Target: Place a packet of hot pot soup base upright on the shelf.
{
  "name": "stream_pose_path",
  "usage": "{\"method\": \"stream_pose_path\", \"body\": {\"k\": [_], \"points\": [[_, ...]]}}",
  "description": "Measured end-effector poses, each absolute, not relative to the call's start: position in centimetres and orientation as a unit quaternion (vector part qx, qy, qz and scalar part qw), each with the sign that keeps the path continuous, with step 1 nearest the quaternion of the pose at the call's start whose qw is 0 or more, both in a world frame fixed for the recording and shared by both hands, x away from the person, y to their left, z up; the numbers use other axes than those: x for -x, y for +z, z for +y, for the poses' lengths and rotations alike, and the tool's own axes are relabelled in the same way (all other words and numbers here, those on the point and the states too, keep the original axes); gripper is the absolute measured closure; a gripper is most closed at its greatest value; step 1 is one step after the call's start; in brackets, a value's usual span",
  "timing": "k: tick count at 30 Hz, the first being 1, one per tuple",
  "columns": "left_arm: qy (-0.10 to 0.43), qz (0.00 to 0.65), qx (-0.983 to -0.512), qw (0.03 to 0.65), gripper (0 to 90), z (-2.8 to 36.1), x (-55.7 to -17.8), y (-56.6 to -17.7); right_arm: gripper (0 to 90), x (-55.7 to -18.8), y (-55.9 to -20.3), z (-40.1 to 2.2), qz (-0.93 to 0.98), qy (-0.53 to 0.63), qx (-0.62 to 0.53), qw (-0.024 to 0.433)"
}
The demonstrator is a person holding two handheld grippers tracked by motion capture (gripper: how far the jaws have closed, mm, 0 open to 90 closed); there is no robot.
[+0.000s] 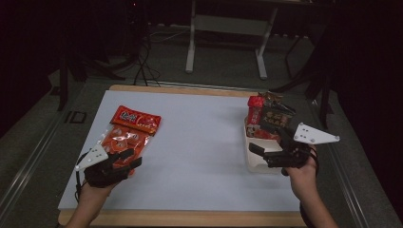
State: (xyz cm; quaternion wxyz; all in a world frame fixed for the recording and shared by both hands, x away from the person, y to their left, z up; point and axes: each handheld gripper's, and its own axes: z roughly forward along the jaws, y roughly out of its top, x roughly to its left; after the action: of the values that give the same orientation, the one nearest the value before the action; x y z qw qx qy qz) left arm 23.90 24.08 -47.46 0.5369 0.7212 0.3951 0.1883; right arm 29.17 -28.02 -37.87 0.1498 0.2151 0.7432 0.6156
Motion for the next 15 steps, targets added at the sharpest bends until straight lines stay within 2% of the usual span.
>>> {"method": "stream_pose_path", "body": {"k": [1, 3, 4, 7, 8, 15], "points": [[0.190, 0.400, -0.720, 0.535, 58.7, 24.5, -24.0, -47.5, 15.6, -29.0, -38.1, -28.0, 0.743, 0.616, -0.215, 0.147], [0.201, 0.414, -0.715, 0.527, 61.1, 25.3, -24.3, -47.4, 15.5, -28.6, -38.6, -27.9, 0.745, 0.615, -0.216, 0.140], [0.206, 0.420, -0.711, 0.525, 66.7, 25.7, -24.5, -47.4, 15.5, -28.4, -38.9, -27.8, 0.746, 0.614, -0.217, 0.136], [0.217, 0.441, -0.698, 0.521, 68.3, 26.9, -24.9, -47.5, 15.2, -28.0, -39.7, -27.6, 0.755, 0.607, -0.214, 0.127], [0.223, 0.449, -0.696, 0.515, 73.9, 27.2, -25.1, -47.5, 15.2, -27.9, -39.9, -27.6, 0.756, 0.605, -0.214, 0.126], [0.243, 0.497, -0.682, 0.479, 84.1, 29.6, -26.6, -48.1, 15.2, -27.1, -40.4, -27.6, 0.755, 0.614, -0.207, 0.105]]}}
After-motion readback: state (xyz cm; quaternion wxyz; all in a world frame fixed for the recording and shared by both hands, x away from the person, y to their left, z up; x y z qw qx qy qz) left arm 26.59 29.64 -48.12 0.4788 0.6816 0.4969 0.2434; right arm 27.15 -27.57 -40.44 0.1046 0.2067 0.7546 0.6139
